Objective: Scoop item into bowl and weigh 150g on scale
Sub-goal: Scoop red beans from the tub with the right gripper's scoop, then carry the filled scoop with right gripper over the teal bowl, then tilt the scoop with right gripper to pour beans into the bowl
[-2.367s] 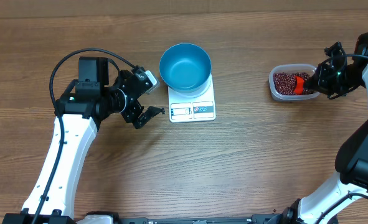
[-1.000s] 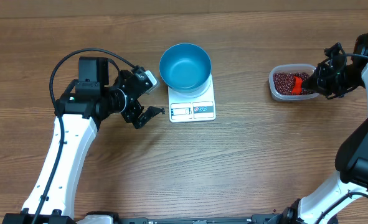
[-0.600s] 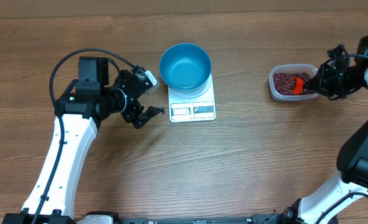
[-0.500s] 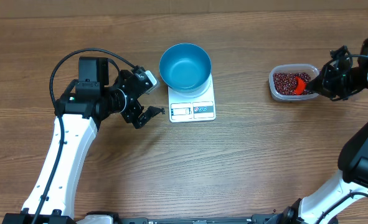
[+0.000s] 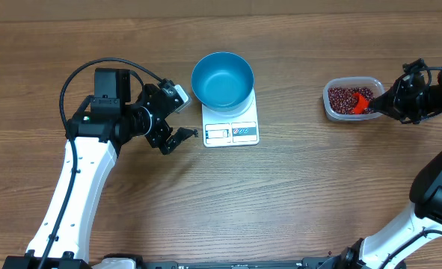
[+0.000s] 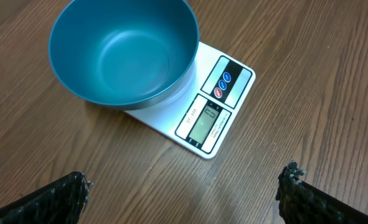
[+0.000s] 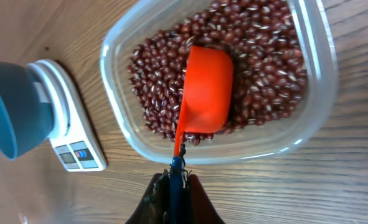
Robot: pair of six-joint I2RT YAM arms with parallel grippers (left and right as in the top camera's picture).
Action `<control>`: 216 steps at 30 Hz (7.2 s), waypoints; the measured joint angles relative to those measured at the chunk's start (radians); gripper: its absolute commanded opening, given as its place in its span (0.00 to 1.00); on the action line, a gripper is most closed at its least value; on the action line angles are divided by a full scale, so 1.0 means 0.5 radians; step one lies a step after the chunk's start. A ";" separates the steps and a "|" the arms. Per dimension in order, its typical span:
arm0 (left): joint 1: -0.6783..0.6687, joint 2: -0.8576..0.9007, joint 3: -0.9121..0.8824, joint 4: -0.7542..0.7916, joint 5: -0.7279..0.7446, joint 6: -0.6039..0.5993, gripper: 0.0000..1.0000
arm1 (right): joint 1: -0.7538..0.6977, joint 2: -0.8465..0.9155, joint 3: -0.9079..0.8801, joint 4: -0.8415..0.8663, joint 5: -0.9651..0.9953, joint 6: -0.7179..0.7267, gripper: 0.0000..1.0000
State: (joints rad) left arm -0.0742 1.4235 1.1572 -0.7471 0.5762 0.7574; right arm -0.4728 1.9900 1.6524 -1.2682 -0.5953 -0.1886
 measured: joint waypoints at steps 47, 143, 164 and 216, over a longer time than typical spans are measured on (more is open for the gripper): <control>0.000 -0.001 0.000 0.000 0.000 0.000 1.00 | -0.291 0.140 -0.022 0.031 -0.388 0.060 0.04; 0.000 -0.001 0.000 0.000 0.000 0.000 1.00 | 0.981 0.140 -0.034 0.733 -1.567 0.277 0.04; 0.000 0.000 -0.001 0.000 0.000 0.000 1.00 | 1.242 0.140 0.256 0.671 -0.468 0.744 0.04; 0.000 -0.001 -0.001 0.000 0.000 0.000 0.99 | 2.061 -0.172 0.649 0.327 1.434 0.380 0.04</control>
State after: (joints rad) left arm -0.0742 1.4231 1.1568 -0.7471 0.5762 0.7574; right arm 0.5575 1.9038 1.9766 -1.1049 0.1215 0.0013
